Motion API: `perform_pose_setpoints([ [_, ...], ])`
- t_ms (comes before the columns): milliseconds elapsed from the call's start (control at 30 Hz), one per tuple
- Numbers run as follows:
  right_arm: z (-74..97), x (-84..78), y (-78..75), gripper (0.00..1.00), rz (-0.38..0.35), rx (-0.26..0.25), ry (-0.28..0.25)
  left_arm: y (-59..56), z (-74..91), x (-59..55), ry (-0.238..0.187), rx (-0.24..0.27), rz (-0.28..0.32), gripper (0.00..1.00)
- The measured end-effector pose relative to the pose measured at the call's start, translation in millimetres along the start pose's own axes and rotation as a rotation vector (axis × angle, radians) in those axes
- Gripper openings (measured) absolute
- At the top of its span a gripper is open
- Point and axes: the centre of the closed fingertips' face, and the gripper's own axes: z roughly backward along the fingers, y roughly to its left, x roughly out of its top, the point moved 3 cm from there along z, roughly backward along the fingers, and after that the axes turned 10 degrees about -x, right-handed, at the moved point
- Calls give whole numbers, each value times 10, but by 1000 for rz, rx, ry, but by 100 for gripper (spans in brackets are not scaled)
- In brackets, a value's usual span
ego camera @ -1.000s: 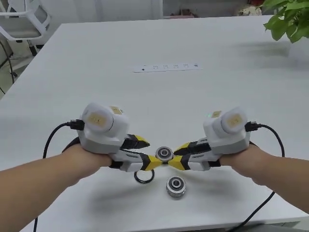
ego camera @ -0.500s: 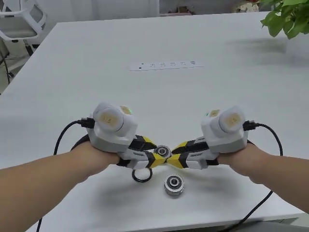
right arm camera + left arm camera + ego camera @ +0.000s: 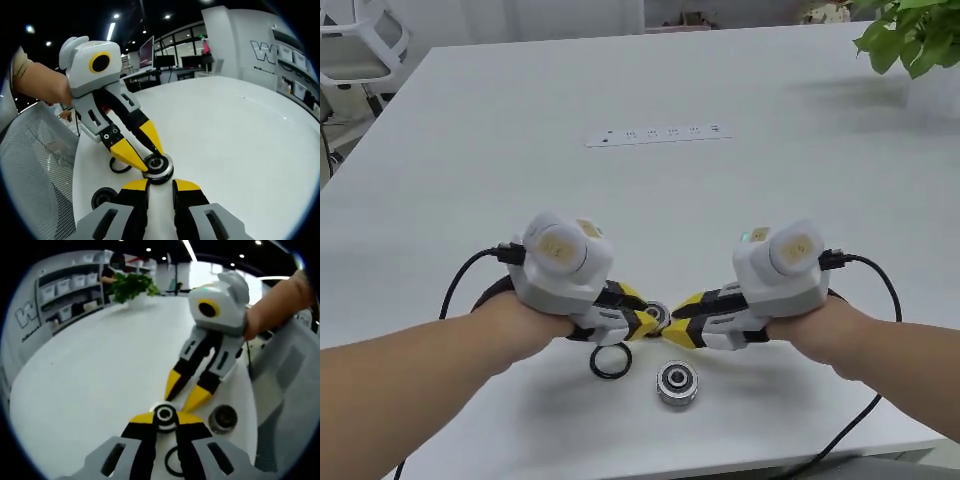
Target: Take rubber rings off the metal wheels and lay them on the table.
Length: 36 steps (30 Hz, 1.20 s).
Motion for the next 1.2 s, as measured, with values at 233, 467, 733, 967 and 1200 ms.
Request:
perform_pose_setpoints([
  [233,0,0,17,13,11,14,1,-1,-1,-10,7,20,-29,14],
  [467,1,-6,22,12,-8,17,4,5,5,-12,-3,21,-3,14],
  [733,8,-12,9,11,-42,32,0,15,4,-15,-12,19,20,13],
  [967,38,-27,-11,1,-80,40,8,0,0,-13,-16,12,34,13],
  [1200,24,-24,-49,0,-232,4,29,5,-1,-12,-9,20,38,13],
])
